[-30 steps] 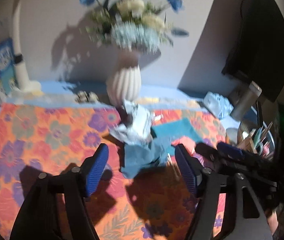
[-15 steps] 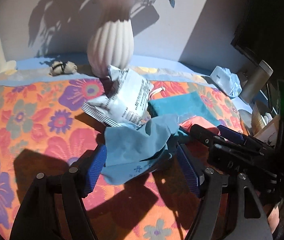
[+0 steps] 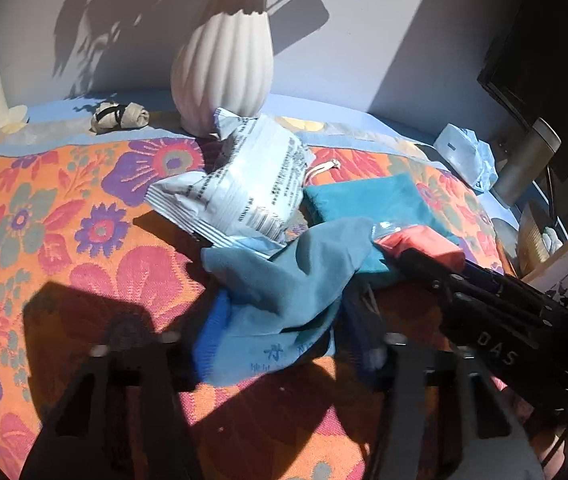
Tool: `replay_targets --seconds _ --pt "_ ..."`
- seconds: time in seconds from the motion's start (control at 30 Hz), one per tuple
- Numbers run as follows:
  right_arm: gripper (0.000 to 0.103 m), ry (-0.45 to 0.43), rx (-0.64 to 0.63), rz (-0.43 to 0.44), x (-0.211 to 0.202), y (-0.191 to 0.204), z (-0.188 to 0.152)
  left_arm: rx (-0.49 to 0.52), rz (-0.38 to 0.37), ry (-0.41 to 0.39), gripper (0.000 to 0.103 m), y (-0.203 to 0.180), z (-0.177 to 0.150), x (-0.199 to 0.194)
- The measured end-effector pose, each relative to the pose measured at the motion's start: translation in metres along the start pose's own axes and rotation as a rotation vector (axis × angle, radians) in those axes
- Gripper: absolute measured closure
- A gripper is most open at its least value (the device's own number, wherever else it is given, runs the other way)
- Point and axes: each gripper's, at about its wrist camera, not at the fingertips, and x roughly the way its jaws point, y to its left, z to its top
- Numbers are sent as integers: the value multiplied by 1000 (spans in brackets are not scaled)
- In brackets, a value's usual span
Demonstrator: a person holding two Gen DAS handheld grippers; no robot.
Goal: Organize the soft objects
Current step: 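Grasp the blue cloth with the left tool while the right tool grasps the pink pouch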
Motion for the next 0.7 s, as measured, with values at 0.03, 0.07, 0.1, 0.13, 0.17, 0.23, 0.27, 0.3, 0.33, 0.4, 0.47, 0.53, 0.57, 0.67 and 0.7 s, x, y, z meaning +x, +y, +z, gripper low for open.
replay_targets --seconds 0.03,0.07,0.1,0.13,0.17,0.23,0.27,0.3,0.33,0.4,0.47,0.53,0.57,0.67,0.7 --pt "62 -2 -5 6 0 0 0 -6 -18 -2 68 2 -1 -1" --pt "62 -6 -2 11 -1 -1 0 -12 -35 -2 79 3 -1 -1" --pt "62 -9 0 15 -2 -1 0 -20 -48 -2 85 5 -2 -1" --pt "62 -11 -1 19 -3 -1 0 -27 -54 -3 87 6 -2 -2" --pt "62 -14 -3 22 -4 -1 -1 -40 -71 -10 90 9 -3 -4" --pt "62 -31 -9 36 -7 0 -1 -63 -99 -32 91 14 -3 -9" --pt "62 -40 -13 47 -9 1 -2 -77 -116 -48 91 17 -4 -13" --pt "63 -52 -20 56 -11 2 -2 -87 -129 -57 91 20 -4 -15" --pt "63 -65 -29 63 -13 3 -3 -101 -142 -70 91 23 -5 -19" --pt "63 -88 -47 73 -17 7 -4 -116 -146 -73 91 24 -4 -21" --pt "63 -102 -53 73 -21 9 -5 -107 -139 -88 91 22 -5 -27" --pt "63 -109 -57 71 -25 11 -6 -88 -135 -100 91 17 -6 -34" --pt "63 -109 -61 68 -28 13 -8 -78 -135 -108 91 14 -8 -40" --pt "63 -106 -51 82 -38 17 -14 -57 -129 -128 91 9 -12 -57" --pt "63 -105 -49 82 -42 20 -16 -53 -127 -137 91 8 -13 -63"
